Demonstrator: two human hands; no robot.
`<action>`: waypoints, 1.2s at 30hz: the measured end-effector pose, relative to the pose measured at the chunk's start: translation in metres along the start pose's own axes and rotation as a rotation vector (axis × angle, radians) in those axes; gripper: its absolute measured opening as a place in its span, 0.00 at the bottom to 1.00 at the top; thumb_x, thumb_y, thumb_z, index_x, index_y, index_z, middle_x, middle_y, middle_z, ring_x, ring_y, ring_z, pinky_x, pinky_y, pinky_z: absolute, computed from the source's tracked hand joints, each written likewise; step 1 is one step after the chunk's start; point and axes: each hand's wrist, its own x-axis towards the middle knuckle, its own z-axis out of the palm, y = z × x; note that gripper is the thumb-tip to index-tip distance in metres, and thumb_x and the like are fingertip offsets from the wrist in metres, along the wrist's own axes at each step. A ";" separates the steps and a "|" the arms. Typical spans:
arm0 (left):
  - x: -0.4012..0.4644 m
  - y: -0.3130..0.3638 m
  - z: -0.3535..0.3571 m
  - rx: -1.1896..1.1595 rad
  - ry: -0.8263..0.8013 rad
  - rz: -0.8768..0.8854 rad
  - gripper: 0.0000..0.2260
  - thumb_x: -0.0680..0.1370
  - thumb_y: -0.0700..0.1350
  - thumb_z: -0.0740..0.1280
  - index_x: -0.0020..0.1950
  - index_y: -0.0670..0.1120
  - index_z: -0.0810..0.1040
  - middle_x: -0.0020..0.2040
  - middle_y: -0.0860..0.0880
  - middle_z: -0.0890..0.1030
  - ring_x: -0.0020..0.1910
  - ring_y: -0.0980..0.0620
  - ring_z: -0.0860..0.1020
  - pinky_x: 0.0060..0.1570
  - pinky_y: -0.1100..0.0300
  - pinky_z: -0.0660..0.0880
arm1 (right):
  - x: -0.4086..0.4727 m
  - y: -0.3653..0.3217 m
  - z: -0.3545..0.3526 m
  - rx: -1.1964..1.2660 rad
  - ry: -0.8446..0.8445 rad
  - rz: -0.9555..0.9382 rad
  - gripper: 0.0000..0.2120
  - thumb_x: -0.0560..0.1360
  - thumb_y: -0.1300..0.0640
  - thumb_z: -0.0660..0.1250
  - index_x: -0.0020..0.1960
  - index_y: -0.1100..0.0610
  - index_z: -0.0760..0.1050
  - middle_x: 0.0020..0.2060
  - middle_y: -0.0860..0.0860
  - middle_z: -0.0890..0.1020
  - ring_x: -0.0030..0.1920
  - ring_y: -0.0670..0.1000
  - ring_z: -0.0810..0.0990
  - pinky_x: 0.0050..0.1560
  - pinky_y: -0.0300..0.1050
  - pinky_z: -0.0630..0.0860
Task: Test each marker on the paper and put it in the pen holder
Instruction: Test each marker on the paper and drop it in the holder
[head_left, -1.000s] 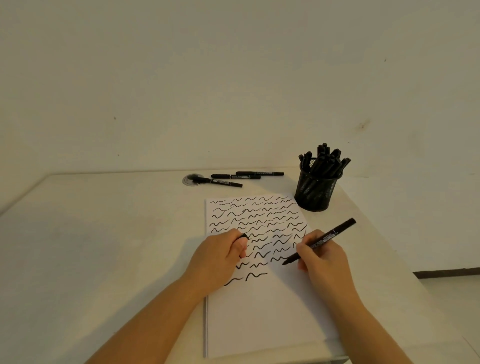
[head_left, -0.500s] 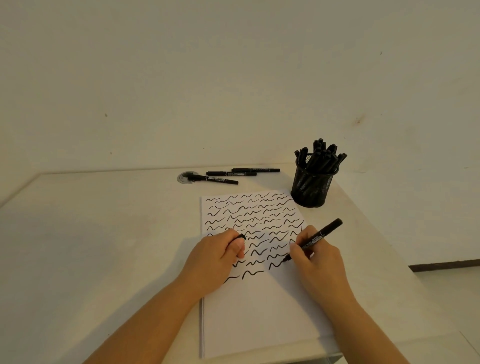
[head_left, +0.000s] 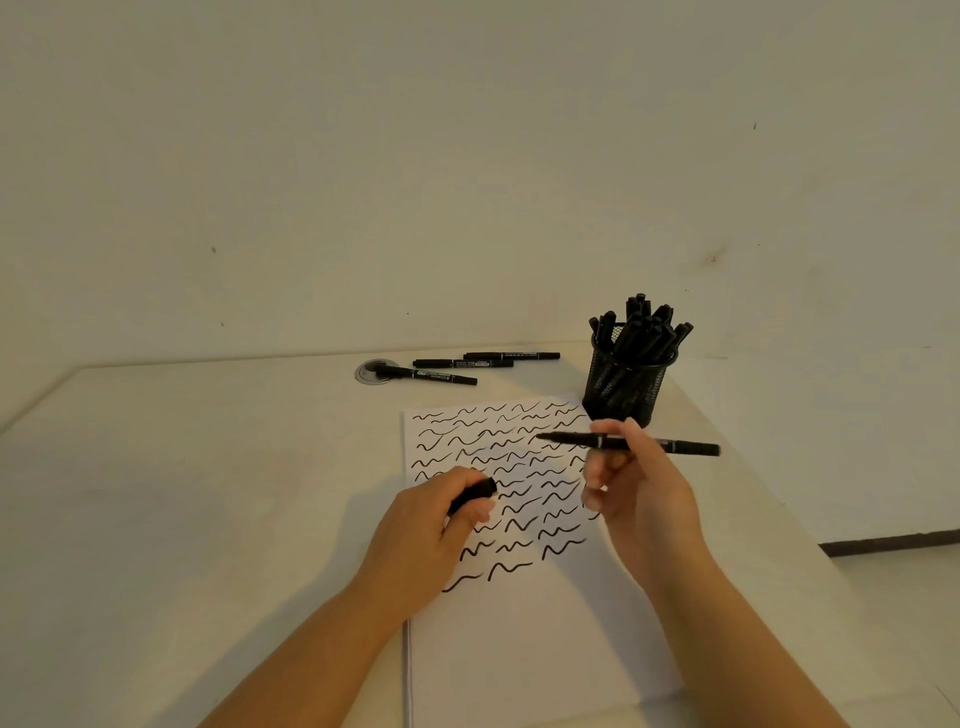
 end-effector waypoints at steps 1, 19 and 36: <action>0.000 -0.001 0.000 0.001 -0.009 0.001 0.04 0.77 0.47 0.63 0.48 0.56 0.76 0.36 0.62 0.78 0.35 0.68 0.74 0.37 0.76 0.67 | 0.002 0.004 0.001 0.039 -0.031 0.042 0.19 0.79 0.54 0.55 0.36 0.56 0.79 0.22 0.52 0.71 0.24 0.47 0.68 0.21 0.38 0.65; -0.002 0.006 -0.001 -0.009 -0.077 0.007 0.08 0.76 0.48 0.65 0.43 0.62 0.74 0.32 0.63 0.78 0.30 0.63 0.73 0.31 0.72 0.66 | -0.005 0.019 -0.006 -0.298 -0.182 -0.018 0.12 0.77 0.64 0.58 0.36 0.55 0.71 0.26 0.57 0.79 0.25 0.50 0.73 0.23 0.38 0.69; -0.004 0.005 0.001 0.028 -0.091 0.068 0.04 0.76 0.52 0.63 0.44 0.62 0.75 0.31 0.60 0.75 0.33 0.59 0.72 0.32 0.70 0.66 | -0.014 0.018 0.001 -0.500 -0.238 -0.100 0.07 0.74 0.65 0.65 0.38 0.57 0.76 0.25 0.51 0.78 0.25 0.46 0.71 0.25 0.35 0.68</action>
